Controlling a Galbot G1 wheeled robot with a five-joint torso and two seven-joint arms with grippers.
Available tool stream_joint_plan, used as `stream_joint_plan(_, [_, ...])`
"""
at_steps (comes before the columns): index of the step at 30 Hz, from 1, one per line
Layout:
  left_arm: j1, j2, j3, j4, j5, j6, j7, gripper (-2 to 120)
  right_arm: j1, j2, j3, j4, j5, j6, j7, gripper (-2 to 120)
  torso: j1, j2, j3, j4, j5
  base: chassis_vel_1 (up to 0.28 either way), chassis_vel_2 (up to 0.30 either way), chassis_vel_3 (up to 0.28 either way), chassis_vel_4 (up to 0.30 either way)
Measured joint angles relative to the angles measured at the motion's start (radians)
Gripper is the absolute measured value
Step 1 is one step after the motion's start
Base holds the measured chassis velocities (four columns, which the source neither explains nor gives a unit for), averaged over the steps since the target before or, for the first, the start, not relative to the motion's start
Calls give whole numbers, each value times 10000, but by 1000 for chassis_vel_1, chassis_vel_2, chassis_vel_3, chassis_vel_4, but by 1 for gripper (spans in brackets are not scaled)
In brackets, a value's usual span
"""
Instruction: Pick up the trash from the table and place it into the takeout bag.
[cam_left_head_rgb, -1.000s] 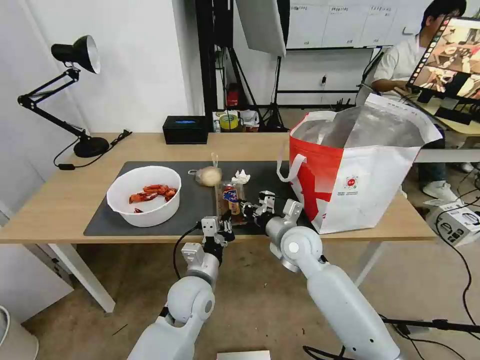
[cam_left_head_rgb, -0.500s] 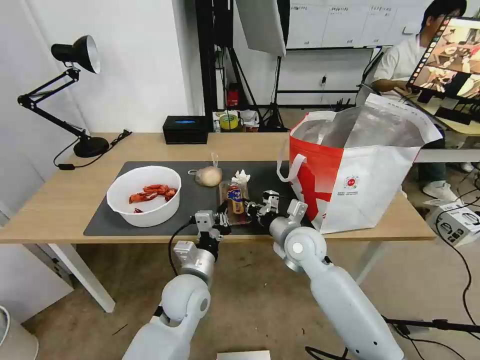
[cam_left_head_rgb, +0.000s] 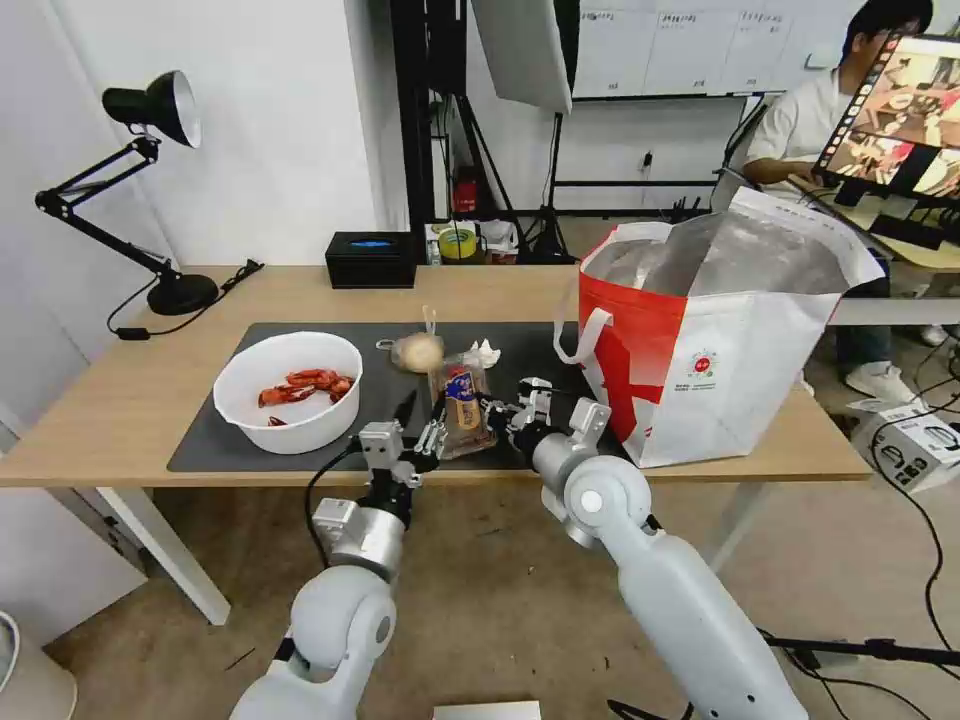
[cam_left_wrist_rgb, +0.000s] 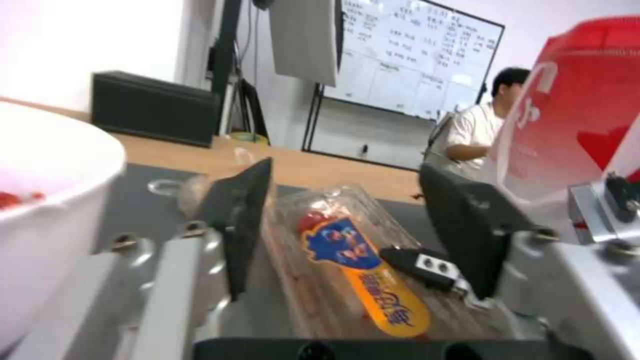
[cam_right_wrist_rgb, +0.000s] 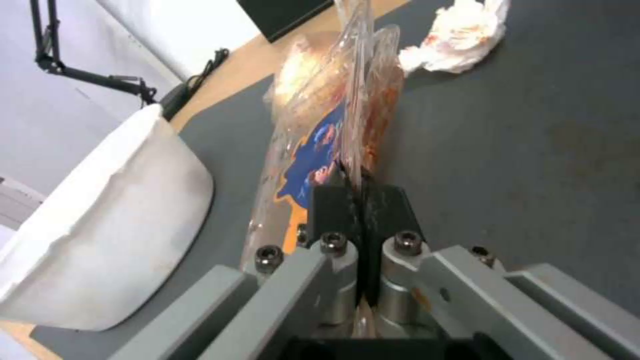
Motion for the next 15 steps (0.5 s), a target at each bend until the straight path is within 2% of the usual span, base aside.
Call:
stream_joint_plan(1, [0,0,0,0,0,0,0,68,0,0,0,0,0,0,0,0,0,0,0,0,0,0,0,0,0])
stream_joint_plan(4, [227,0,-285,-182,97,-135,137,81,5,-9,-53,91,-101,11,-25,0,0,0,0,0,0,0,0,0,0])
stream_joint_plan(5, [227,0,-285,-182,97,-135,137,81,5,-9,-53,91,-101,11,-25,0,0,0,0,0,0,0,0,0,0])
stream_joint_plan(8, [387,-26,-548,-291,243,-523,381,95,6,-76,-79,261,-153,25,-90,0,0,0,0,0,0,0,0,0,0])
stream_joint_plan(15, [740,-92,-928,-511,849,-1086,904,100,-3,-275,-80,528,-317,211,-284,0,0,0,0,0,0,0,0,0,0])
